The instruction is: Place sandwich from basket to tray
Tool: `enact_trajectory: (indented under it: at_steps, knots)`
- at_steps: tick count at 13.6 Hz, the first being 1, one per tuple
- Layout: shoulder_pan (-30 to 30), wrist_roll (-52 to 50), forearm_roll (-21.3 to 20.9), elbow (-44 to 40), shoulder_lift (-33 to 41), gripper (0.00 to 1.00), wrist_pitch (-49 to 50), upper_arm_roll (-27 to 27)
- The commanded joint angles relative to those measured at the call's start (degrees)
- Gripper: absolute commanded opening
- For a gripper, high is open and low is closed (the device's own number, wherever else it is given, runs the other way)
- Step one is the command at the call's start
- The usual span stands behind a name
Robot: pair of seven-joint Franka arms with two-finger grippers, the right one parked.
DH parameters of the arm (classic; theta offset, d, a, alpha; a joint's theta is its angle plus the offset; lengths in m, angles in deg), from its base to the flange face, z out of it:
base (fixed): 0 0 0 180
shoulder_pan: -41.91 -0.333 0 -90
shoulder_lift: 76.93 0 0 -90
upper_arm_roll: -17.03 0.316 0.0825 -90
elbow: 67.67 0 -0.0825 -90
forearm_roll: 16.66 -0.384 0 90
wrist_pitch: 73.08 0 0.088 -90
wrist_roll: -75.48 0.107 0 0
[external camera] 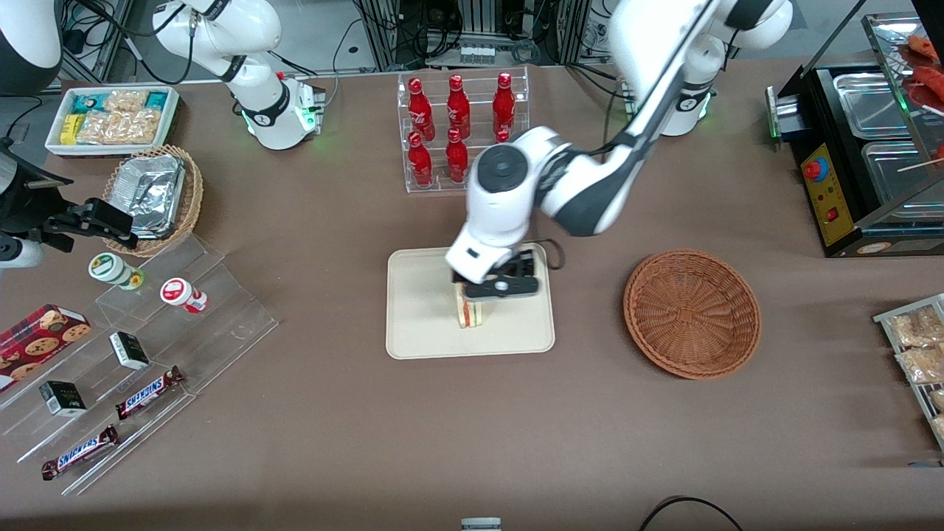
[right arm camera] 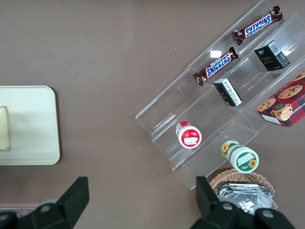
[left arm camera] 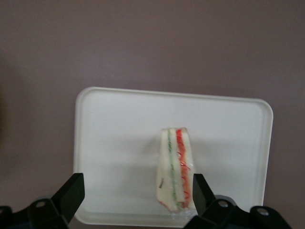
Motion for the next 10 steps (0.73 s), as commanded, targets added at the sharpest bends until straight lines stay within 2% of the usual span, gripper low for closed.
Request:
enact_trajectory:
  at_steps: [1,4,6,10]
  knots:
    - [-4.27,-0.16,-0.05,1.89,6.12,1.00,5.91,-0.44]
    - [-8.84,1.24,-0.40,4.51,11.04,1.00,8.48,-0.44]
    - [-11.65,5.98,-0.31,7.68,14.47,1.00,8.74,-0.44]
    - [-16.93,12.05,0.04,8.83,17.03,1.00,11.02,-0.44]
